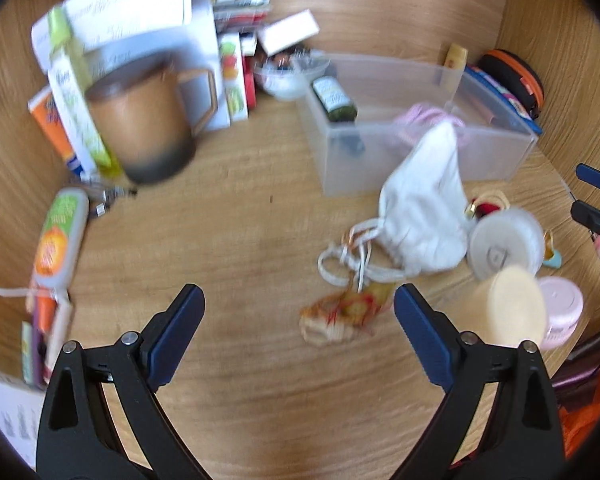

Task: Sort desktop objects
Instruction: 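Withdraw both grippers from the box toward the remaining desk items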

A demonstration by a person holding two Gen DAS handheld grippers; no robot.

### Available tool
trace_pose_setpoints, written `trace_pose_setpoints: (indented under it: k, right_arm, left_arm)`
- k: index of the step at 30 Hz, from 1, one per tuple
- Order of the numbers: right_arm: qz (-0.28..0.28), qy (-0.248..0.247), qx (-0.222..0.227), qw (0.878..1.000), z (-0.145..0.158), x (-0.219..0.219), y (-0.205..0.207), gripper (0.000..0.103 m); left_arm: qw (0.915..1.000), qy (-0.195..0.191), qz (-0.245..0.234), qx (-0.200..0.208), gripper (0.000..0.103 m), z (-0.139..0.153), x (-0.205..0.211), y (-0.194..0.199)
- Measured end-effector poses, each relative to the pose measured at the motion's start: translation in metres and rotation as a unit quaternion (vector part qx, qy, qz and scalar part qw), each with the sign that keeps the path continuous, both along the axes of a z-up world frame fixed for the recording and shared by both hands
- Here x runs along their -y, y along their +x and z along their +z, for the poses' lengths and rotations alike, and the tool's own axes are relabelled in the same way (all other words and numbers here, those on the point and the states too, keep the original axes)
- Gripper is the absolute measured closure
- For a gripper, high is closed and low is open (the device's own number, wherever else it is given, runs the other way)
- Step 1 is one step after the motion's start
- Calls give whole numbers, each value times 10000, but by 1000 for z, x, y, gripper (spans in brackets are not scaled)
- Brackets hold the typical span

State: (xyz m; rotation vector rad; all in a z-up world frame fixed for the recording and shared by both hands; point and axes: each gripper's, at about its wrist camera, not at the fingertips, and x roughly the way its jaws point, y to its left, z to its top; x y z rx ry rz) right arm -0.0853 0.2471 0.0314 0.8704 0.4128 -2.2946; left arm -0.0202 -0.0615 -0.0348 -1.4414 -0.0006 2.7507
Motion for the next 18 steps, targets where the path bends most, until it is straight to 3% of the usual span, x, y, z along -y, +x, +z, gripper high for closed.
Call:
trace_pose_setpoints:
  k: [7,11,15,18]
  right_arm:
    - [-217,4,342,9992,-20,-21,-3,8]
    - [-214,1,493,9986,-28,-27,-5,8]
    - [-175,101,538,9983,-32,-28,-4,8]
    - [-113,153,549,9983,-33,-28,-3,8]
  left_arm:
    - [9997,-45,46,222,6,-21,1,14]
    - [9991,-419,61,-31,6,-23,-5,19]
    - [9988,-481,-23,-121,7,-23,-8,19]
    - [9980,-604,-101,-146,16,-23,-13,17]
